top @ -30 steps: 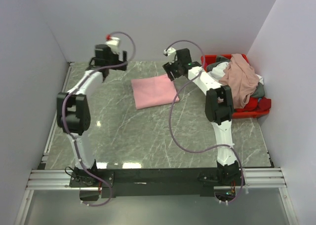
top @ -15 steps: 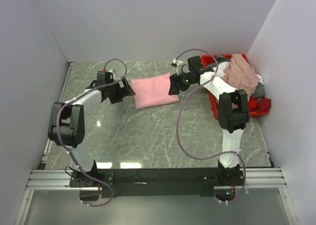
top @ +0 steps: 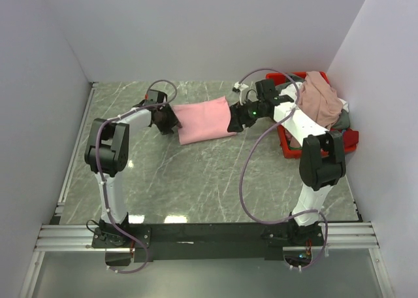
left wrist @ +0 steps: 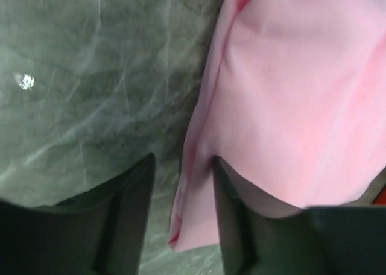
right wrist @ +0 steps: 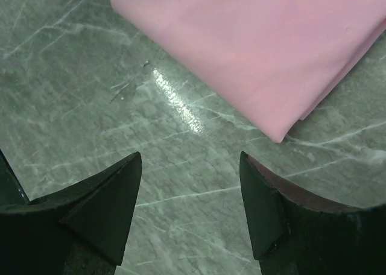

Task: Fold and stack the t-shirts
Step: Fold the tshirt, then neatly place the folded tshirt to the corner

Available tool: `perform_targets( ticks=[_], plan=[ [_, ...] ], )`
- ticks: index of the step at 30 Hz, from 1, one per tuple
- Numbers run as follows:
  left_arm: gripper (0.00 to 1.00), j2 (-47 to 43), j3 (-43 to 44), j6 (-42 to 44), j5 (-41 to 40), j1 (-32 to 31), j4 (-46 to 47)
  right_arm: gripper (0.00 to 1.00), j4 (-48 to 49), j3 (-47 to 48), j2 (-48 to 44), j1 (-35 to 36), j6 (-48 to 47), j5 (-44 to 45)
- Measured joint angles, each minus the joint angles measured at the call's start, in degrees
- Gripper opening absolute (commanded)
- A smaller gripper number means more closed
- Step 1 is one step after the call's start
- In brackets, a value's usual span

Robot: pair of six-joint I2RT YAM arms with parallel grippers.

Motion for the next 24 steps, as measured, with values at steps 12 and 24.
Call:
perform_targets(
  ticks=[12,24],
  plan=[
    [0.00,4.6,4.1,5.7,2.7,1.8,0.9,0.72,-0.6,-3.1,-5.3,0.0,-1.2,-0.8],
    [0.00,4.5,4.2,14.7,6.1,13.0,0.4,0.72,-0.7,-4.4,-6.3,0.0,-2.1,-0.9]
  ],
)
